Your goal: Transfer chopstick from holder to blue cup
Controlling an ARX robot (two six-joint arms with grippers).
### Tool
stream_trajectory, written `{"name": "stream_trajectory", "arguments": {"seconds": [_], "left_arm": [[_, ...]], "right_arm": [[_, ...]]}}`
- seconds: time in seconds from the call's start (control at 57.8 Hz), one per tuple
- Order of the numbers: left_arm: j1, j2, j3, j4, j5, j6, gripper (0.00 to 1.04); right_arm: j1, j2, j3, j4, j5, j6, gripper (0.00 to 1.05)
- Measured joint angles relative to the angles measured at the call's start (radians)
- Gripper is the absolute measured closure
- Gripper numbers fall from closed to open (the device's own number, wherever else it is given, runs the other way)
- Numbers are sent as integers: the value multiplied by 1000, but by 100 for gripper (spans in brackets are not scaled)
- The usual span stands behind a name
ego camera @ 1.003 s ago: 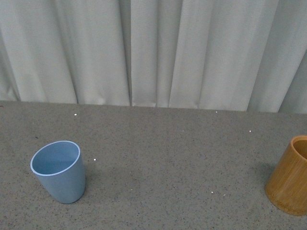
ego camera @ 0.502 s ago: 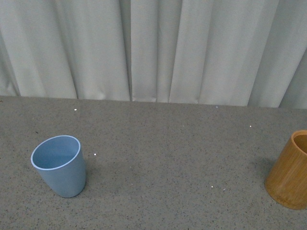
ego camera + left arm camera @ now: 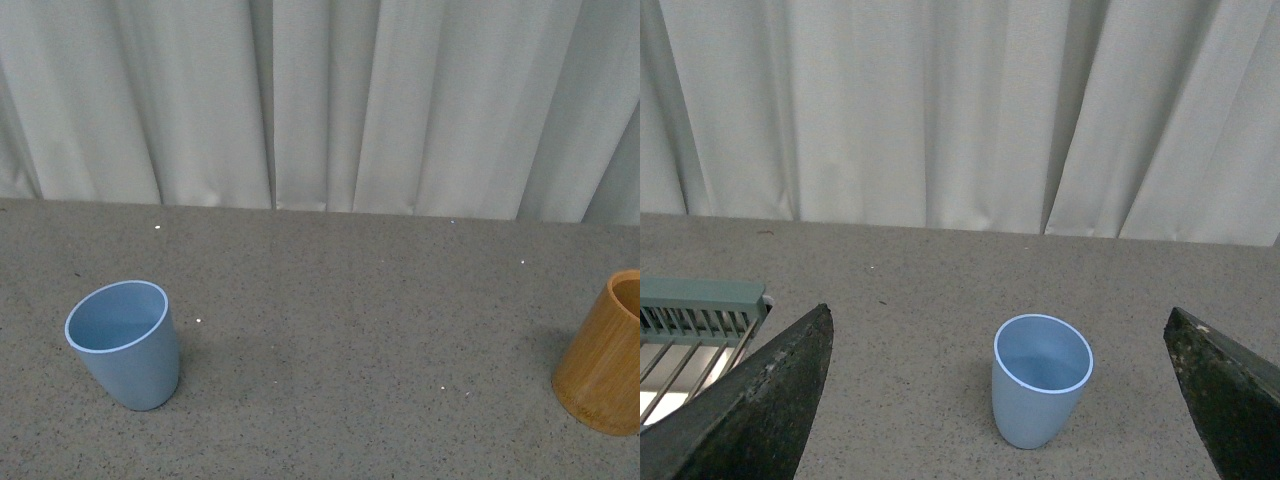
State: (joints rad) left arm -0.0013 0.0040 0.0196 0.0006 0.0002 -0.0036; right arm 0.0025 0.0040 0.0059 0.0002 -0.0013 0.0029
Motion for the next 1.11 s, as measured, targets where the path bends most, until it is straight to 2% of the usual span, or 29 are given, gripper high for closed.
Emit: {"name": "stream_trajectory", "arguments": {"seconds": [1.107], "left_arm": [[0,0,0,0,0,0,7]], "right_arm": [[0,0,0,0,0,0,10]]}}
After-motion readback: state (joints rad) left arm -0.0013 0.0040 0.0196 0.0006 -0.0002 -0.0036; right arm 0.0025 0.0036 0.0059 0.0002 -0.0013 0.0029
